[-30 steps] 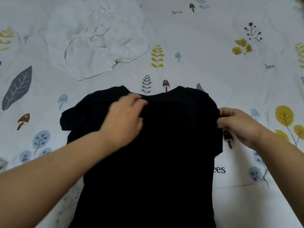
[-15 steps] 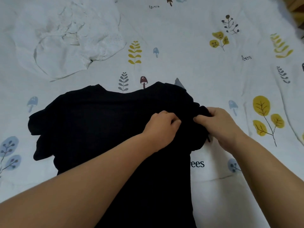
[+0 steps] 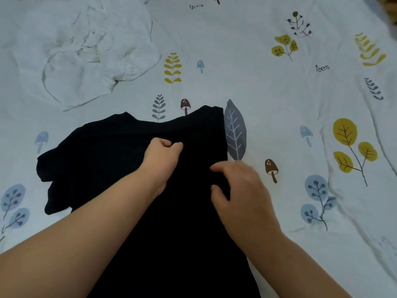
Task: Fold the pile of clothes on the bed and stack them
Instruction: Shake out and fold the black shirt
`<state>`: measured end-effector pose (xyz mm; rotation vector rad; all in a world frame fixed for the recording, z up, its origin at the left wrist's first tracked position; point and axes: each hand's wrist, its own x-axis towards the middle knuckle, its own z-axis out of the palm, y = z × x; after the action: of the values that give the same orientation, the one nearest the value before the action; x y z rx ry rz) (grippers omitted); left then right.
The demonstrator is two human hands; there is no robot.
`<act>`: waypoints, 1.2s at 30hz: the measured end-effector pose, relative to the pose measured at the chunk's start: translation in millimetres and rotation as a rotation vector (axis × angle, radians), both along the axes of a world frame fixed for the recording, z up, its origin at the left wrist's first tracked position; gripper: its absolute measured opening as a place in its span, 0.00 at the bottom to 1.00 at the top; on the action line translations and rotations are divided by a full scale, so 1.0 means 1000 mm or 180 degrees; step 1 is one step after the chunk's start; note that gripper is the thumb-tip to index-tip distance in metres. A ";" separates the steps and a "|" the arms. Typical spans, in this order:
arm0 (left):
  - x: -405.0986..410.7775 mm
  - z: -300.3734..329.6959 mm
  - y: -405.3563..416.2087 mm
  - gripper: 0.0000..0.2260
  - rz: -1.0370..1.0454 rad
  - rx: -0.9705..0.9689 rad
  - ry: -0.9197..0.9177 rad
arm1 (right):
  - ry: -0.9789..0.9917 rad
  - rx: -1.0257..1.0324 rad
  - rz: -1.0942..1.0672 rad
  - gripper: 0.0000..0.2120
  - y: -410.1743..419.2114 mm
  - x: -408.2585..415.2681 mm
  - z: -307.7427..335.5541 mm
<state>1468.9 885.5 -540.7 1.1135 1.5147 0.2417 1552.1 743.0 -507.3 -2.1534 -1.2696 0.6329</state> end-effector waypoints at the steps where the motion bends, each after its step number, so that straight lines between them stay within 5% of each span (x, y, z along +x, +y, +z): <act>1: -0.002 -0.002 -0.001 0.14 -0.0230 0.0139 0.0057 | -0.0230 -0.0157 -0.0151 0.21 0.000 0.003 -0.006; 4: 0.000 -0.001 -0.008 0.16 -0.1000 0.0712 0.0239 | -0.0137 -0.0868 -0.0294 0.32 0.005 0.009 -0.022; 7: 0.003 -0.003 -0.006 0.08 -0.1624 0.1122 0.0512 | -0.0266 -0.0547 -0.0173 0.12 0.010 0.006 -0.031; 10: -0.001 -0.001 0.001 0.10 -0.1167 0.1054 -0.0057 | -0.0584 0.0210 0.0003 0.02 0.012 -0.003 -0.029; 12: -0.007 -0.001 0.005 0.11 -0.0772 0.0881 -0.0267 | -0.0590 0.0390 0.0420 0.03 0.007 -0.010 -0.025; 15: -0.018 -0.008 0.007 0.07 -0.0651 0.1337 0.0560 | -0.0525 0.0468 0.1075 0.08 -0.006 -0.018 -0.023; 18: -0.016 -0.006 0.009 0.05 -0.0497 0.2070 0.0684 | -0.0410 0.0511 0.0343 0.14 -0.005 -0.017 -0.023; 21: 0.002 -0.010 0.012 0.02 -0.1032 0.2034 0.0650 | -0.0516 -0.0471 -0.0133 0.24 0.010 -0.014 -0.028; 24: 0.018 -0.014 0.014 0.07 -0.1589 0.1715 0.0654 | -0.0907 -0.0281 0.1014 0.09 0.009 -0.026 -0.023; 26: 0.024 -0.015 0.018 0.11 -0.1799 0.1666 0.0638 | -0.0687 0.0061 0.1480 0.10 0.000 -0.034 -0.021; 29: 0.030 -0.012 0.025 0.13 -0.1841 0.1671 0.0459 | -0.0385 0.0569 0.0433 0.11 0.001 -0.022 -0.027; 32: 0.042 -0.007 0.030 0.16 -0.1953 0.1597 0.0122 | -0.0191 -0.0439 -0.0975 0.18 0.025 0.003 -0.032; 34: 0.052 -0.006 0.032 0.21 -0.2256 0.1627 0.0086 | -0.0183 -0.1149 -0.0915 0.22 0.039 0.011 -0.040; 36: 0.064 -0.006 0.033 0.20 -0.2471 0.1800 0.0134 | -0.0299 -0.1131 -0.0639 0.14 0.047 0.012 -0.042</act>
<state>1532.4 918.7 -547.1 2.0772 0.9579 0.1025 1563.9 790.2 -549.1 -2.5885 -1.0279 0.7228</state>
